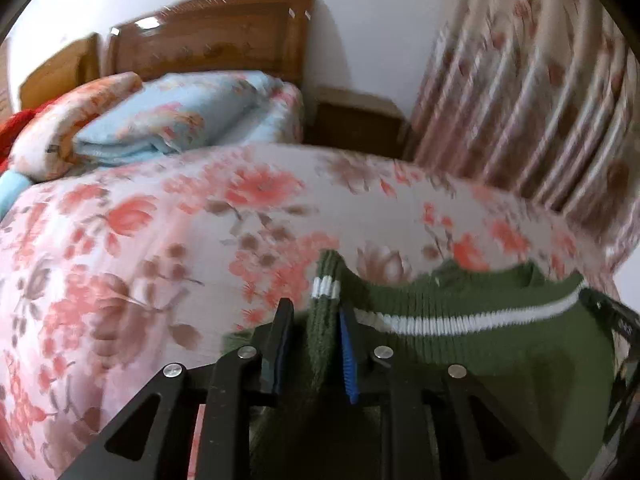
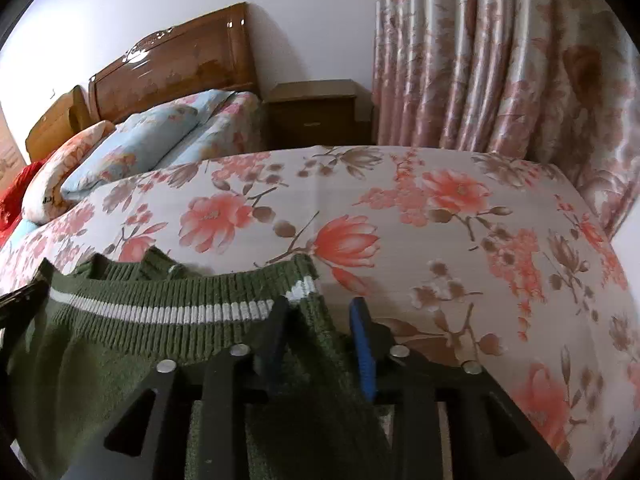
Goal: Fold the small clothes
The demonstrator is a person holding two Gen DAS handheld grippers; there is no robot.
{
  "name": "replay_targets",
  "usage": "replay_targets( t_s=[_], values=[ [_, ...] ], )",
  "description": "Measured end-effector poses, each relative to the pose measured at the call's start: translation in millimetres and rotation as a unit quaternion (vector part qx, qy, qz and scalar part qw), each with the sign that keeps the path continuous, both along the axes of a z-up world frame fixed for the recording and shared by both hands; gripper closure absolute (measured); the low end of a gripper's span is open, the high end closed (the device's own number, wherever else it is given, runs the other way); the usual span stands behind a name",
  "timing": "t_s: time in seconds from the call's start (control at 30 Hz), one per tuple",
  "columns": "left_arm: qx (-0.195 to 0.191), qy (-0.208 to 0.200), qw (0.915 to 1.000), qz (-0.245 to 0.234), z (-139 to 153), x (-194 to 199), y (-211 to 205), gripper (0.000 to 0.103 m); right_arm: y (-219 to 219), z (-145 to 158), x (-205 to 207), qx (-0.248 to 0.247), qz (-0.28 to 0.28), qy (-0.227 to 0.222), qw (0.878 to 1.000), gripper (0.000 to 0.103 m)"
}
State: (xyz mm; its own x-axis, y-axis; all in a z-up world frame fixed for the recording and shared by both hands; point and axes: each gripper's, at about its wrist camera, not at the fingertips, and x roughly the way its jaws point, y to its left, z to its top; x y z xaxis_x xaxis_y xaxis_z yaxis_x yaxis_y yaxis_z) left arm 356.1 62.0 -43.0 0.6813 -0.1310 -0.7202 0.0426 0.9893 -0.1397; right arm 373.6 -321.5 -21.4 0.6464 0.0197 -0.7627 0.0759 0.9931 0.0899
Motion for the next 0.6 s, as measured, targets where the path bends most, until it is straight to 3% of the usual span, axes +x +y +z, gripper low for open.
replay_targets(
  t_s=[0.1,0.17,0.23,0.3,0.37,0.4,0.43,0.47,0.53,0.6],
  values=[
    [-0.002,-0.054,0.9976,0.044,24,-25,3,0.079,6,18,-16,-0.033,-0.025,-0.043,0.998,0.0],
    [-0.012,-0.087,0.9959,0.025,41,-41,-7,0.07,25,38,-34,-0.042,0.006,-0.092,0.995,0.0],
    [0.011,-0.083,0.9963,-0.022,46,-49,-35,0.07,53,49,-42,-0.043,0.063,-0.106,0.991,0.0],
    [0.041,-0.056,0.9949,-0.074,34,-50,-65,0.067,89,44,-42,-0.039,0.143,-0.074,0.986,0.0],
    [0.079,-0.011,0.9905,-0.112,3,-47,-88,0.067,120,25,-42,-0.041,0.201,-0.033,0.978,0.0],
    [0.102,-0.015,0.9881,-0.114,-14,-48,-93,0.066,129,14,-42,-0.053,0.212,-0.017,0.976,0.0],
    [0.096,-0.029,0.9883,-0.115,-10,-52,-90,0.065,134,2,-43,-0.067,0.214,-0.007,0.974,0.0],
    [0.077,-0.016,0.991,-0.108,-9,-50,-83,0.063,128,0,-45,-0.054,0.204,-0.026,0.977,0.0],
    [0.04,-0.006,0.9938,-0.103,-10,-45,-70,0.059,107,3,-43,-0.01,0.176,-0.007,0.984,0.0],
    [0.013,-0.004,0.9948,-0.101,-11,-47,-63,0.06,91,4,-47,-0.015,0.146,-0.01,0.989,0.0]
  ],
)
